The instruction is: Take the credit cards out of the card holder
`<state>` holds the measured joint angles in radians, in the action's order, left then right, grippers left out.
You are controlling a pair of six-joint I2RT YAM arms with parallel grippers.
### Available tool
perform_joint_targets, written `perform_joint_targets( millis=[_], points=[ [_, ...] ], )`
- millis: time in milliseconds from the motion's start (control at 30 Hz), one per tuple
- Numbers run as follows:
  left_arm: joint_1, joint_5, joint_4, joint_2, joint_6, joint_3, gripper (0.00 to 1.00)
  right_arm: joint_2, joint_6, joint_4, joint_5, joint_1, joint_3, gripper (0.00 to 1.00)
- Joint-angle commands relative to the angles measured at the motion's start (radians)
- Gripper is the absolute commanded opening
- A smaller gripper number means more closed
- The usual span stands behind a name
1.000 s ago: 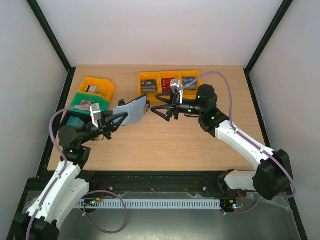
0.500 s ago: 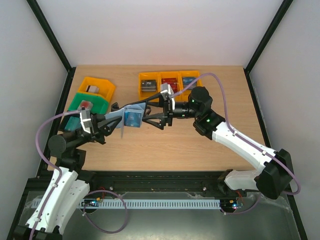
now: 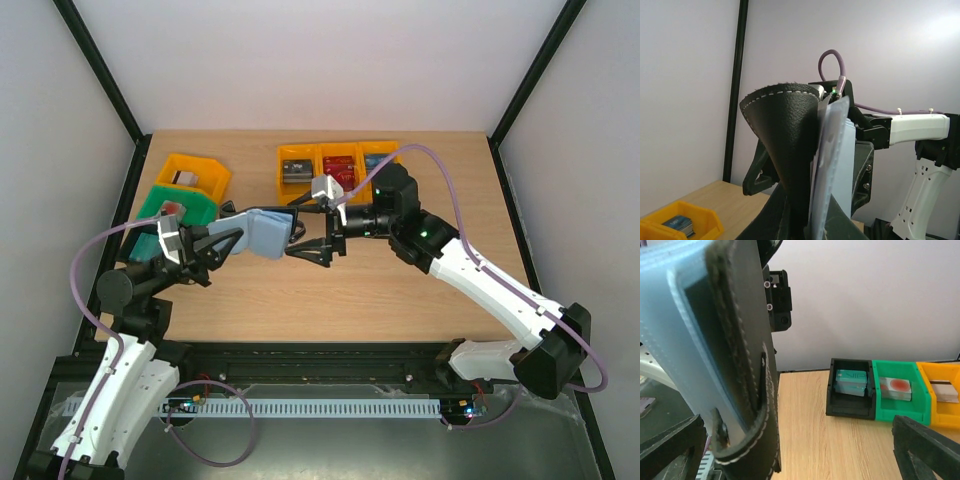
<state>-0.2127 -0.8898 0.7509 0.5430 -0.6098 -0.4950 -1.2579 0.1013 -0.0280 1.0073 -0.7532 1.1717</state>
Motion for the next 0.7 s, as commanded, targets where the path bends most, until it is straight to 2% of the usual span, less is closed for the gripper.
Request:
perform_joint_targets(
  millis=[0, 167, 467, 567, 667],
  points=[
    [0.004, 0.007, 0.068, -0.009, -0.005, -0.011, 0.02, 0.013, 0.048, -0.06, -0.013, -0.005, 0.043, 0.99],
    [0.004, 0.003, 0.068, -0.012, -0.003, -0.013, 0.02, 0.027, -0.028, 0.058, -0.05, -0.005, 0.023, 0.97],
    [0.004, 0.014, 0.069, -0.011, -0.005, -0.004, 0.02, 0.003, -0.114, 0.137, 0.035, -0.01, 0.026, 1.0],
    [0.004, 0.017, 0.07, -0.013, -0.005, -0.002, 0.02, -0.006, -0.085, 0.092, 0.062, -0.018, 0.045, 0.99],
    [0.005, 0.022, 0.072, -0.015, -0.006, 0.002, 0.02, 0.008, 0.032, -0.043, 0.018, -0.018, 0.063, 0.99]
  ],
)
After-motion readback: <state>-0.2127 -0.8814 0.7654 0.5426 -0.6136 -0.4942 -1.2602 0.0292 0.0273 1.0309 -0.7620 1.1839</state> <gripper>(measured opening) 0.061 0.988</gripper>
